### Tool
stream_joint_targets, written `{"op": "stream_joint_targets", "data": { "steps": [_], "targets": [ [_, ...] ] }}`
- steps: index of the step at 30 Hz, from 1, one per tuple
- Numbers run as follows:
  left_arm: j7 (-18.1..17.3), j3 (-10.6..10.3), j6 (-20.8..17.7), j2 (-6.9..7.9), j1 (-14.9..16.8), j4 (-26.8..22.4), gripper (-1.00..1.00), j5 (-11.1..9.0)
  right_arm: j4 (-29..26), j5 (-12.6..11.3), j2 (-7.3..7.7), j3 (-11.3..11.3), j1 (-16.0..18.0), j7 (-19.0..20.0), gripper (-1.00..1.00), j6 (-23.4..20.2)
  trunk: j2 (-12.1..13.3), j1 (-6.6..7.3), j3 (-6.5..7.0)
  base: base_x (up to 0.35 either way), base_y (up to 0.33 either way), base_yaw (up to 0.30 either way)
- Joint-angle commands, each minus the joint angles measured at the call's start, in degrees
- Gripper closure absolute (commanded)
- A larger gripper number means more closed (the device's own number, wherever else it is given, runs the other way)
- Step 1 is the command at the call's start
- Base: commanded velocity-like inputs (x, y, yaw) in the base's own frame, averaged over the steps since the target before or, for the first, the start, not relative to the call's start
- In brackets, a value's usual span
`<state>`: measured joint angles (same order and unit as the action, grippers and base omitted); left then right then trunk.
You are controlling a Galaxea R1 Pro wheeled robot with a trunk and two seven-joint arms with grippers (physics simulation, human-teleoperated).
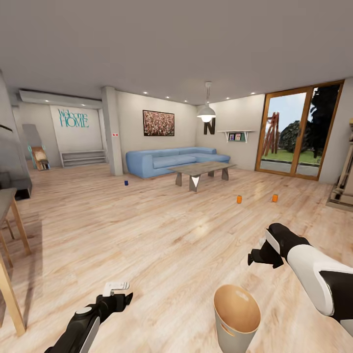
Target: Put the three can of soda from the living room inside the tash can in the kitchen.
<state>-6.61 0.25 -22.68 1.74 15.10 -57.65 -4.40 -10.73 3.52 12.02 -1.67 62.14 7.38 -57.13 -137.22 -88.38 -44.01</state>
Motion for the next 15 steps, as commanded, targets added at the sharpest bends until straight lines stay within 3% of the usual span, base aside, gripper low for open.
{"op": "stream_joint_targets", "data": {
  "steps": [1, 12, 15],
  "targets": [
    [-0.07, 0.00, 0.02, 0.00, 0.00, 0.04, -1.00, 0.02, 0.00, 0.00, -0.01, 0.00, 0.00, 0.00, -1.00, 0.00, 0.00, 0.00, 0.00, 0.152, 0.000, 0.000],
    [-1.01, 0.12, 0.01, 0.02, 0.02, 0.25, -1.00, -0.09, -0.02, 0.00, -0.37, -0.03, -0.04, 0.00, -1.00, 0.63, 0.00, 0.00, 0.00, 0.281, 0.000, 0.000],
    [-0.98, 0.16, 0.06, -0.04, 0.02, -0.16, -1.00, -0.10, -0.01, 0.02, -0.41, -0.06, -0.07, 0.00, -1.00, 1.89, 0.00, 0.00, 0.00, 0.123, 0.000, 0.000]
  ]
}}
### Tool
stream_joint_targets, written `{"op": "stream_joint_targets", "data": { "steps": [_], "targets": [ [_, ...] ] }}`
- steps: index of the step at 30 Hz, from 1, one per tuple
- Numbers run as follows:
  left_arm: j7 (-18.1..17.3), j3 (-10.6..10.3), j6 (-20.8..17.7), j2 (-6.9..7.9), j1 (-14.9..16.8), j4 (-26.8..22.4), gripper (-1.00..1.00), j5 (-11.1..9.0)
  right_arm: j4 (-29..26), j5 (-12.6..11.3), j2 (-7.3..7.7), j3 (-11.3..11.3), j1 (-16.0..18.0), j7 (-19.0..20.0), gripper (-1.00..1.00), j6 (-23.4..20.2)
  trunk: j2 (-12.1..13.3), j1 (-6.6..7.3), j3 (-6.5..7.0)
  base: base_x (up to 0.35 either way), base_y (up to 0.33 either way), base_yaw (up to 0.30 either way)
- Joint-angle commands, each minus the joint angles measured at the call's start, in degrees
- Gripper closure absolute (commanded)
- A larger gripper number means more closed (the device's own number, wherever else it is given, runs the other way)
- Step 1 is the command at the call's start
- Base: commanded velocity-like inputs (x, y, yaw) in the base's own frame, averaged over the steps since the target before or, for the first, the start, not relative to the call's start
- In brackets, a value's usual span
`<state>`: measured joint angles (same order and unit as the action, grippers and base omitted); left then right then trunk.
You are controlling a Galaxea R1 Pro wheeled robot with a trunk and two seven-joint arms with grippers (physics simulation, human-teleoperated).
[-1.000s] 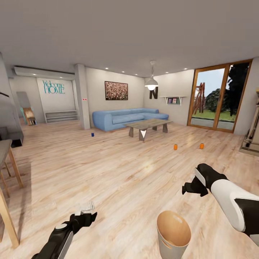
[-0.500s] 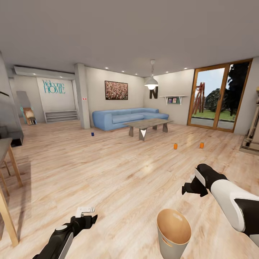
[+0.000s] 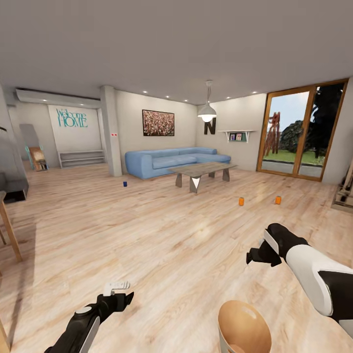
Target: Put the three can of soda from the living room inside the tash can in the kitchen.
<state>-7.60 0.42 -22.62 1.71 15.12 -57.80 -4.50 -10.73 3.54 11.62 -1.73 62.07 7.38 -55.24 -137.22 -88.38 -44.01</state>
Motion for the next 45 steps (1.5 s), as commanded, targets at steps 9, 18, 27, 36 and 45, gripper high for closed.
{"op": "stream_joint_targets", "data": {
  "steps": [9, 18, 27, 36, 45],
  "targets": [
    [0.03, 0.06, -0.01, -0.03, 0.00, -0.01, -1.00, 0.02, 0.01, 0.05, 0.05, -0.10, -0.01, 0.03, -1.00, 0.63, -2.00, -1.10, -0.90, 0.036, 0.000, 0.000],
    [-0.04, 0.03, -0.11, -0.04, 0.00, 0.33, -1.00, 0.02, 0.01, 0.12, 0.11, -0.11, -0.01, 0.05, -1.00, 0.66, -5.61, -3.08, -2.51, 0.003, 0.000, 0.000],
    [-0.05, -0.02, -0.21, -0.04, 0.00, 0.40, -1.00, 0.07, -0.04, 0.14, 0.15, -0.12, -0.01, 0.08, -1.00, 0.67, -6.12, -3.50, -4.47, 0.000, 0.000, 0.000],
    [-0.06, -0.06, -0.23, -0.04, 0.00, 0.41, -1.00, 0.16, 0.00, 0.15, 0.22, -0.17, -0.01, 0.01, -1.00, 0.66, -6.24, -3.73, -6.46, 0.000, 0.000, 0.000],
    [-0.05, -0.07, -0.20, -0.04, 0.00, 0.41, -1.00, 0.34, 0.01, 0.19, 0.29, -0.14, -0.01, 0.00, -1.00, 0.66, -6.36, -3.97, -8.45, 0.000, 0.000, 0.000]
  ]
}}
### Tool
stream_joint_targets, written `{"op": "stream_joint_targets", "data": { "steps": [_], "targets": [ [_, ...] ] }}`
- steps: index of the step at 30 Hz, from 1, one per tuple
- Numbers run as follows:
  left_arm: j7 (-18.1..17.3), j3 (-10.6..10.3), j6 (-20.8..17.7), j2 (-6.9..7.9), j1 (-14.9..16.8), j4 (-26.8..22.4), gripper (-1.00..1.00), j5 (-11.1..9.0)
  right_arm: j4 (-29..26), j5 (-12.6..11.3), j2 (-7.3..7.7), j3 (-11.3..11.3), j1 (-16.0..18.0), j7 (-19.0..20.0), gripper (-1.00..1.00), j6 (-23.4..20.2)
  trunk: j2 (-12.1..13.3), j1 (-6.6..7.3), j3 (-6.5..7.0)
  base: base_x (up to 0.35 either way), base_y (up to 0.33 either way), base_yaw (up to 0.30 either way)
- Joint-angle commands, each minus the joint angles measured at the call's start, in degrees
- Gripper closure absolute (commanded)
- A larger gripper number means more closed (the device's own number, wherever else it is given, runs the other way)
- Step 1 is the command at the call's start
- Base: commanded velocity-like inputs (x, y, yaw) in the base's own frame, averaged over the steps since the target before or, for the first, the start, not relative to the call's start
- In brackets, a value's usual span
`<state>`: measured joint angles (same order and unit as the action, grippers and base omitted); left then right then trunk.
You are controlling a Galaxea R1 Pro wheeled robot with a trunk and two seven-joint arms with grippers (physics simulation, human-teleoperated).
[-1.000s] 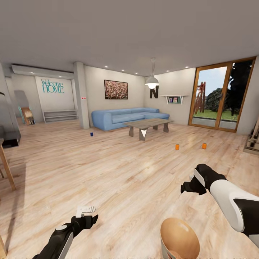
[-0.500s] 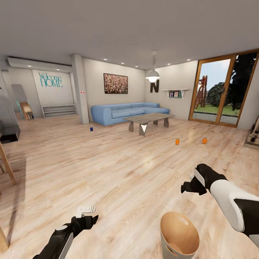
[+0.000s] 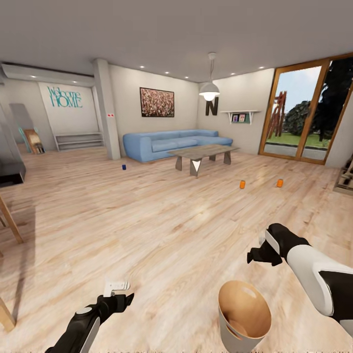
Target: Put the three can of soda from the living room inside the tash can in the kitchen.
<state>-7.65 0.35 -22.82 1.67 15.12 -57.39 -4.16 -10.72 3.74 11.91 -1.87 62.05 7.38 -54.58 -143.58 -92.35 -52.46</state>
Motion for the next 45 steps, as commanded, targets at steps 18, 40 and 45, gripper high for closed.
{"op": "stream_joint_targets", "data": {
  "steps": [18, 40, 45],
  "targets": [
    [0.00, -0.08, 0.13, 0.00, 0.00, -0.01, -1.00, -0.30, -0.15, -0.04, 1.11, 0.07, 0.00, 0.22, -1.00, 0.07, -0.25, -0.46, -3.99, 0.000, 0.000, 0.000],
    [0.00, -0.09, 0.15, 0.00, 0.00, 0.00, -1.00, -0.30, -0.17, 0.04, 1.59, 0.11, 0.00, 0.23, -1.00, 0.09, -0.54, -1.03, -8.87, 0.000, 0.000, 0.000],
    [0.03, -0.09, 0.15, 0.00, 0.00, 0.00, -1.00, -0.25, -0.17, 0.04, 1.73, 0.11, 0.00, 0.25, -1.00, 0.09, -0.61, -1.16, -9.98, 0.000, 0.000, 0.000]
  ]
}}
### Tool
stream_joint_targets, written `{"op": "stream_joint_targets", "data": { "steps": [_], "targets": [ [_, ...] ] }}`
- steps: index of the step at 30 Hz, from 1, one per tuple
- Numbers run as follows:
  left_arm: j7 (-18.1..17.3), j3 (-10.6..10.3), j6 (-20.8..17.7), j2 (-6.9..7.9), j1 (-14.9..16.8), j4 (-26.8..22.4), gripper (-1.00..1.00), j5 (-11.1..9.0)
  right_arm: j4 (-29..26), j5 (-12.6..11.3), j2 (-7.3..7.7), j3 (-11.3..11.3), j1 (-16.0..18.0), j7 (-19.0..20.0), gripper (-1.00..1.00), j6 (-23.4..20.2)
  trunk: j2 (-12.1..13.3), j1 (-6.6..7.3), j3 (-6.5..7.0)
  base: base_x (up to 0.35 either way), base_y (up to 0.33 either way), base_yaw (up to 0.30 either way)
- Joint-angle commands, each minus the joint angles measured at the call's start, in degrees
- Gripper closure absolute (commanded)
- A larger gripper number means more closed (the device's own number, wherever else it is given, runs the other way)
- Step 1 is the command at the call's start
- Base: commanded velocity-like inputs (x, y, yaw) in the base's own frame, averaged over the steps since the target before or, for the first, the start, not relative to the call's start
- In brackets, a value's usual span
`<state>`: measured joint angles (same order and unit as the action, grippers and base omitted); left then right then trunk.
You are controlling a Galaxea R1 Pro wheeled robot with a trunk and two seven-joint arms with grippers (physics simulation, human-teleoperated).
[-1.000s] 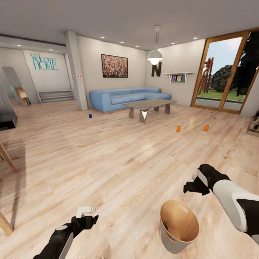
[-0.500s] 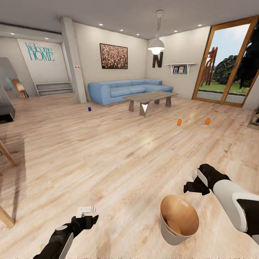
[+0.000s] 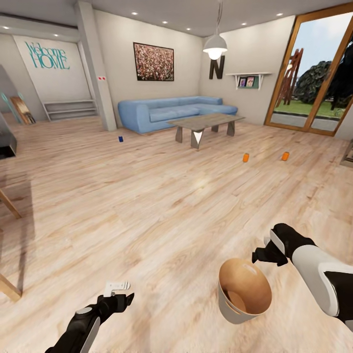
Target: Put the three can of soda from the living room inside the tash can in the kitchen.
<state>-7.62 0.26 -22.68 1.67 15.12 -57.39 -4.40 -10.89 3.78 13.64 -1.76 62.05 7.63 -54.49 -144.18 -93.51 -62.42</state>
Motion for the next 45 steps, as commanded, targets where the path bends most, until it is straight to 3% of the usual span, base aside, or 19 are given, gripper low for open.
{"op": "stream_joint_targets", "data": {
  "steps": [1, 9, 38, 45],
  "targets": [
    [0.03, 0.00, 0.00, 0.00, 0.00, 0.00, -1.00, 0.10, 0.00, 0.00, 0.05, 0.00, 0.00, 0.01, -1.00, -0.03, -0.02, -0.02, -0.23, 0.000, 0.000, 0.000],
    [0.01, 0.00, 0.00, 0.00, 0.00, 0.00, -1.00, 0.01, 0.00, 0.00, 0.90, 0.00, -0.01, 0.01, -1.00, 0.00, -0.13, -0.23, -2.00, 0.000, 0.000, 0.000],
    [0.03, 0.00, 0.00, 0.00, 0.00, 0.00, -1.00, 0.00, 0.00, 0.00, 1.01, 0.00, 0.00, 0.01, -1.00, 0.00, -0.51, -0.98, -8.43, 0.000, 0.000, 0.000],
    [0.03, 0.00, 0.05, 0.00, 0.00, -0.41, -1.00, -0.04, 0.00, 0.00, 0.96, 0.00, -0.03, 0.01, -1.00, 0.00, -0.51, -0.98, -8.43, 0.000, 0.000, 0.000]
  ]
}}
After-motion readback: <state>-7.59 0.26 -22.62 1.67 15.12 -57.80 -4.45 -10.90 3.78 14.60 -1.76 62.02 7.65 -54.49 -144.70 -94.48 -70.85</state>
